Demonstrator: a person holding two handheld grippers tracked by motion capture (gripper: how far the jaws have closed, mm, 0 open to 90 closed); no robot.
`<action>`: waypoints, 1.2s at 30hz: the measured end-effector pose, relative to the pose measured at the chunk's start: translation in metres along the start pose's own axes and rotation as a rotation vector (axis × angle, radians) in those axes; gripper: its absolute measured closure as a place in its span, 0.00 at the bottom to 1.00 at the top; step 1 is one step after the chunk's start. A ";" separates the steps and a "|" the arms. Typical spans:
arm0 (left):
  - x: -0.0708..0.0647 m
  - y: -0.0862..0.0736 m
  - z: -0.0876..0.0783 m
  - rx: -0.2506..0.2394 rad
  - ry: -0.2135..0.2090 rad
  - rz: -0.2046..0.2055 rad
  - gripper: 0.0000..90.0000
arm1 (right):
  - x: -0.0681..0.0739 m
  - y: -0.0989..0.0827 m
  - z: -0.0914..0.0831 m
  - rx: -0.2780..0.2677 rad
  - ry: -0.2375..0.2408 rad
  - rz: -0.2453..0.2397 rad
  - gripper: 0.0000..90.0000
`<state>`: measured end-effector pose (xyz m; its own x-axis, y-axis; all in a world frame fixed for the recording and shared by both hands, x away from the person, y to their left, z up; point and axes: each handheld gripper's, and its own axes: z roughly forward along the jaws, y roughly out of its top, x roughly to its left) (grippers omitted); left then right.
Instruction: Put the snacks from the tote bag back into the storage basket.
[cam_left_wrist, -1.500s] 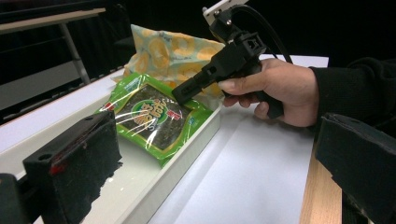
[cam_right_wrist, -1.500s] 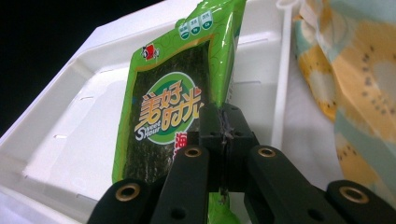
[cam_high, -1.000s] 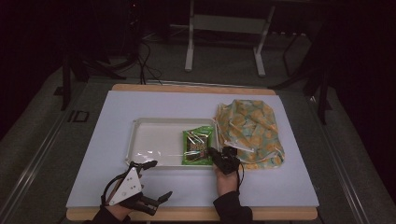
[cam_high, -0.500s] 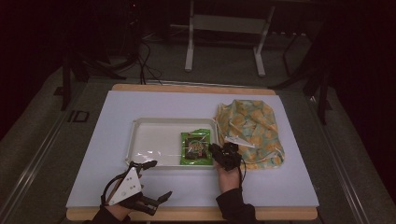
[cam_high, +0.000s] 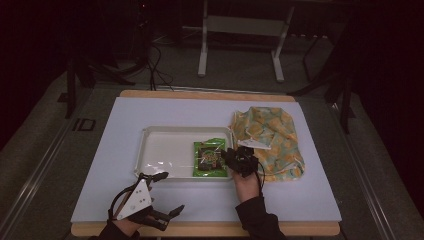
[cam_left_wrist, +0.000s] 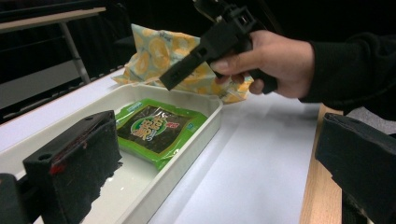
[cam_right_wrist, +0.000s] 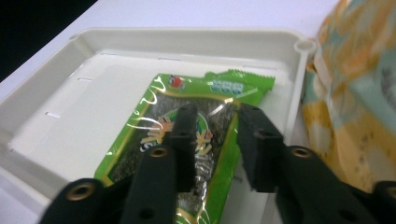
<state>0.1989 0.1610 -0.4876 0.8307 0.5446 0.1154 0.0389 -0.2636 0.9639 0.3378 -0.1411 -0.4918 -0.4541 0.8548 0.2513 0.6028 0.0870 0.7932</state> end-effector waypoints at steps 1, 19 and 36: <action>0.000 0.000 0.000 -0.001 0.000 0.001 0.00 | 0.000 0.007 -0.001 0.004 0.003 -0.017 0.66; 0.001 0.000 0.000 0.005 -0.001 -0.001 0.00 | -0.008 0.051 -0.021 0.004 0.076 -0.143 0.25; 0.000 0.000 0.001 0.009 -0.004 -0.002 0.00 | -0.045 0.059 -0.055 -0.054 0.023 -0.192 0.18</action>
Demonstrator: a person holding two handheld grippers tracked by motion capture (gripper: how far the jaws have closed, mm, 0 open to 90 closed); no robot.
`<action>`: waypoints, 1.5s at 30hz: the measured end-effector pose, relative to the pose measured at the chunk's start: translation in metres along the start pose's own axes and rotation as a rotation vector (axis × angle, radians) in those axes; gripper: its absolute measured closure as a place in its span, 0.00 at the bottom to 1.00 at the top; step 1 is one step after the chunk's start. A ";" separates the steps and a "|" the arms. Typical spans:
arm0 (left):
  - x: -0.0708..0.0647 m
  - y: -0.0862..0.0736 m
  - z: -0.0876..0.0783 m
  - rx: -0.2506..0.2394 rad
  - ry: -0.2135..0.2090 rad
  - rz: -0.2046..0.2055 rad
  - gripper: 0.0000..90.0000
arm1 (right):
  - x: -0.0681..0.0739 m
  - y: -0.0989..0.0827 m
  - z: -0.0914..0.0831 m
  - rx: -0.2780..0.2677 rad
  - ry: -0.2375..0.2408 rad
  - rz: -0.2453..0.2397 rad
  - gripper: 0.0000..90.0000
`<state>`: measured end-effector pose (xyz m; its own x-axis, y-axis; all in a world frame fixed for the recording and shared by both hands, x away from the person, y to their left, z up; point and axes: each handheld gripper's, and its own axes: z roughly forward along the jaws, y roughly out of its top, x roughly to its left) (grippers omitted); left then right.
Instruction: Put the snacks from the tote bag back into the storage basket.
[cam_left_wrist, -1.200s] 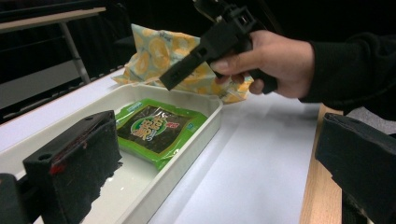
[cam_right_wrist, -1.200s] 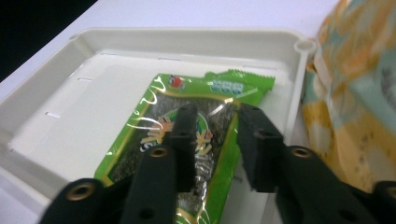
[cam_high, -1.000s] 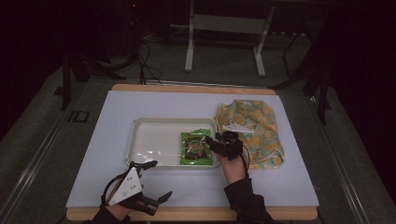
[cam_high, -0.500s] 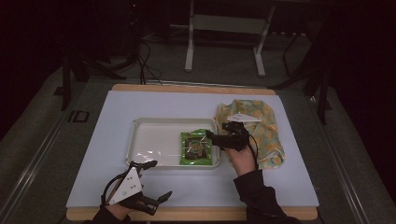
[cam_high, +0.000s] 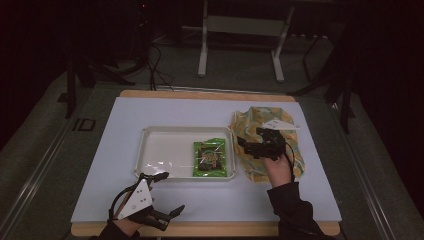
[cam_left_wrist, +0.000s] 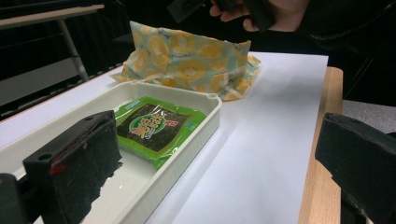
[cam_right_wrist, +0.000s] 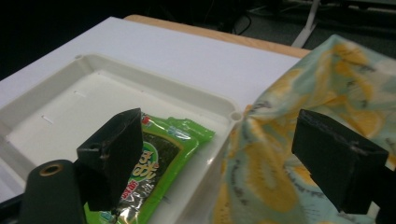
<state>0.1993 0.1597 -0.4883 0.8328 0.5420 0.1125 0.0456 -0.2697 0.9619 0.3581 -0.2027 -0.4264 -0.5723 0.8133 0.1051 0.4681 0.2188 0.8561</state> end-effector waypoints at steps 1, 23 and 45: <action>0.000 0.000 0.000 0.001 -0.001 0.000 0.00 | -0.002 0.000 -0.002 0.001 -0.006 -0.002 0.18; 0.000 0.000 0.001 0.003 -0.002 -0.004 0.00 | -0.050 -0.032 -0.038 -0.017 -0.132 0.025 0.18; 0.000 0.000 0.001 0.004 -0.002 -0.001 0.00 | -0.068 -0.069 -0.071 -0.049 -0.193 0.051 0.18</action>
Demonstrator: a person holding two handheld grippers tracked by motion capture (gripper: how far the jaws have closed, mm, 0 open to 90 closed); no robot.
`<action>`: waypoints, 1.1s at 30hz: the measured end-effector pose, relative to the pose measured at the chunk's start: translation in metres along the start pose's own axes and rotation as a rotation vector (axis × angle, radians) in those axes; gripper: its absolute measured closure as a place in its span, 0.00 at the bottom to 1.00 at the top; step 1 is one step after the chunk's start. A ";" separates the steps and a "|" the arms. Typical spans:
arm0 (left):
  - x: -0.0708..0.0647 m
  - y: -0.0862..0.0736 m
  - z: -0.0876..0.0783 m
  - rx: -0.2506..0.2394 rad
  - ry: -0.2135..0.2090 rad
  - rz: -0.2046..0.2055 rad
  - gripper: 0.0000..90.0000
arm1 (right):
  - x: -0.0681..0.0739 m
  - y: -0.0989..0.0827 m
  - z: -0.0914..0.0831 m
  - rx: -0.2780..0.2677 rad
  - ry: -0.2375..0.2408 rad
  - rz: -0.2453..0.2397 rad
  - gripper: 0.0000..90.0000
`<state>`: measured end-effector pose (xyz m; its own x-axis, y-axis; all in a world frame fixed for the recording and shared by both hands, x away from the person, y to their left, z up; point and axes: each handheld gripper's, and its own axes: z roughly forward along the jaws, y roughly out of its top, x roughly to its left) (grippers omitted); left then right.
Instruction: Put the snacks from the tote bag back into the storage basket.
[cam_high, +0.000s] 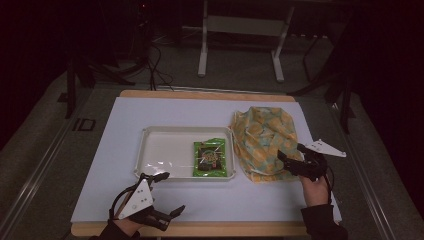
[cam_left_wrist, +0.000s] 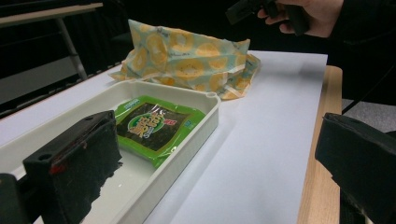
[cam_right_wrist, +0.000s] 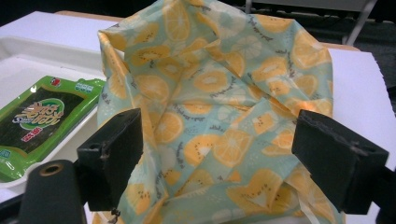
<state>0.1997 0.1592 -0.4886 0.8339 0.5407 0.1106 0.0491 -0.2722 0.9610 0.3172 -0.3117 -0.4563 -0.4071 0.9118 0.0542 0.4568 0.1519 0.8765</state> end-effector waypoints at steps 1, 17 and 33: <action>0.000 0.000 0.000 -0.001 0.000 -0.001 0.00 | 0.000 -0.001 0.000 0.001 -0.001 0.004 0.18; 0.002 0.001 -0.003 -0.003 0.012 0.000 0.00 | 0.003 -0.013 -0.009 -0.043 -0.035 -0.031 0.18; 0.002 0.001 -0.004 -0.007 0.016 -0.002 0.00 | -0.001 -0.015 -0.008 -0.069 -0.043 -0.018 0.18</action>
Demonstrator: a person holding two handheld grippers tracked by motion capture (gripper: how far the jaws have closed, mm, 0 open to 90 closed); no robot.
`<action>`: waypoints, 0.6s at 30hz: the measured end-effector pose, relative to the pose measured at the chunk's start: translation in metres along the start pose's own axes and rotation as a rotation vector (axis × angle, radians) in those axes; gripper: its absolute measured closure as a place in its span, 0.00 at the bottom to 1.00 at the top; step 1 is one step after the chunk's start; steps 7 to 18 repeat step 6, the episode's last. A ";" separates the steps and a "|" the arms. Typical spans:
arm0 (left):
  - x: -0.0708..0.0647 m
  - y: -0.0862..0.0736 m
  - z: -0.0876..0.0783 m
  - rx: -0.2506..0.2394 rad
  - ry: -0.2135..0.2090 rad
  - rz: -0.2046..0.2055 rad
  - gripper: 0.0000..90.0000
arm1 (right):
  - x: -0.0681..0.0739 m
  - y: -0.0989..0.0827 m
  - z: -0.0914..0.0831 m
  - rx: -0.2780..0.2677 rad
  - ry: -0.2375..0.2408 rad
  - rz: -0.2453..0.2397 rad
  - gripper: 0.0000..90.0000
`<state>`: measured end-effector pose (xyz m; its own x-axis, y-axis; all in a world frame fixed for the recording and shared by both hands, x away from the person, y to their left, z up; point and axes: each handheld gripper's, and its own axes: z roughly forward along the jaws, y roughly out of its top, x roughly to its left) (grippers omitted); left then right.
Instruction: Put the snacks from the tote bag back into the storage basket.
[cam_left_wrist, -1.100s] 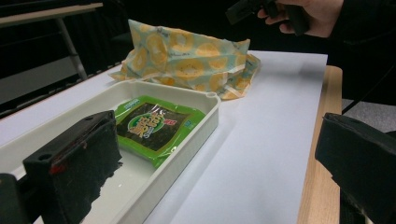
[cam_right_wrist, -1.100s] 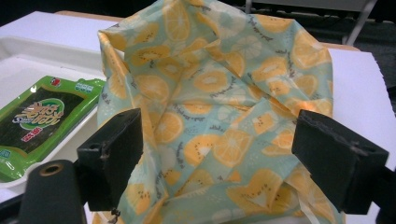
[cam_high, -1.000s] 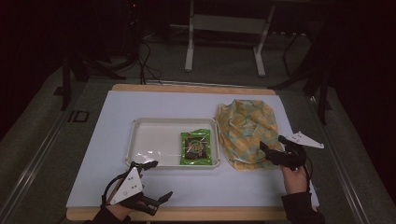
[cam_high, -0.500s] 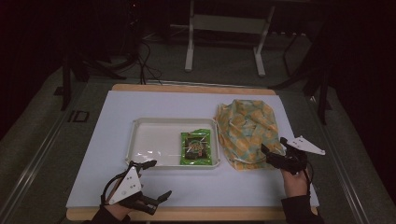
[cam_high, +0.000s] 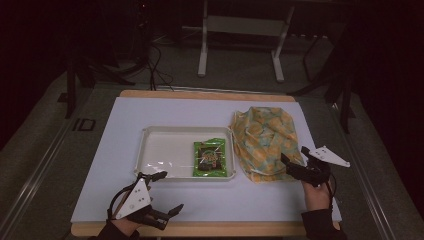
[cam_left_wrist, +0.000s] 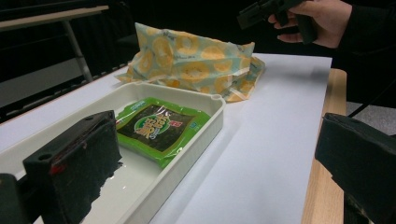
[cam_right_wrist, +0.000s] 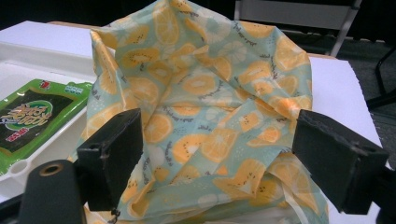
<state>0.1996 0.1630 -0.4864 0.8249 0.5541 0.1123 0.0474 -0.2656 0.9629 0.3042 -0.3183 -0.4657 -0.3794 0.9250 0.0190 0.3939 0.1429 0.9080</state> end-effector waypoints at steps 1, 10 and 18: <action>0.000 0.000 0.000 0.000 0.000 0.000 0.00 | 0.000 0.000 0.000 -0.010 -0.005 -0.003 0.18; 0.000 0.000 0.000 0.000 0.000 0.001 0.00 | -0.001 0.000 -0.001 -0.019 -0.010 -0.006 0.18; 0.000 0.000 0.000 0.000 0.000 0.001 0.00 | -0.001 0.000 -0.001 -0.019 -0.010 -0.006 0.18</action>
